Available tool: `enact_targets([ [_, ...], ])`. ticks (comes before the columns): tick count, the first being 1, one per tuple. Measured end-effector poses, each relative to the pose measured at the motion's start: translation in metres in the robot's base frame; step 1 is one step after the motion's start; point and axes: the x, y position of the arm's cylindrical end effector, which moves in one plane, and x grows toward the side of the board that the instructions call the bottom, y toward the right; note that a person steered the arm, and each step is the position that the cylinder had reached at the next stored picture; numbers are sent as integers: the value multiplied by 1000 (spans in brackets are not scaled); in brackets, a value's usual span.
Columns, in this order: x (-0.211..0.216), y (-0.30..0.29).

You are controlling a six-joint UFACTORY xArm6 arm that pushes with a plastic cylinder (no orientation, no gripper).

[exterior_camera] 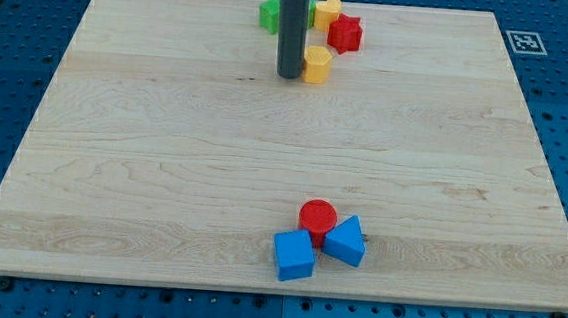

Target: Push the yellow hexagon to the top of the yellow heart

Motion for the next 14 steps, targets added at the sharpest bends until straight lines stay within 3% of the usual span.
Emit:
enact_targets([
  [2, 53, 48],
  [3, 33, 81],
  [5, -31, 51],
  [6, -7, 64],
  [7, 50, 80],
  [8, 63, 61],
  [10, 16, 26],
  [11, 14, 26],
  [12, 40, 28],
  [14, -15, 29],
])
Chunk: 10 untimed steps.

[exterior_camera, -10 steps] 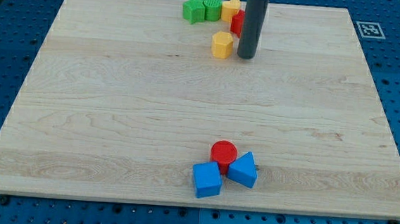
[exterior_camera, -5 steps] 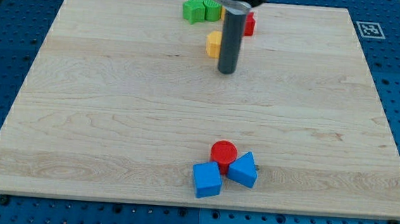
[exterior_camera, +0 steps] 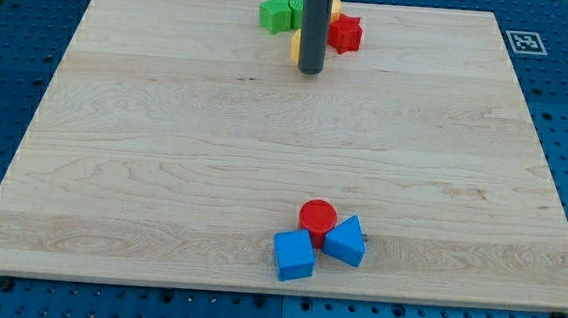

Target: Push the yellow hexagon to the top of the yellow heart

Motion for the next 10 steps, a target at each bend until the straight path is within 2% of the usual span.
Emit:
enact_targets([
  [1, -11, 0],
  [2, 6, 0],
  [6, -24, 0],
  [7, -1, -2],
  [8, 3, -36],
  [9, -12, -59],
  [10, -25, -54],
])
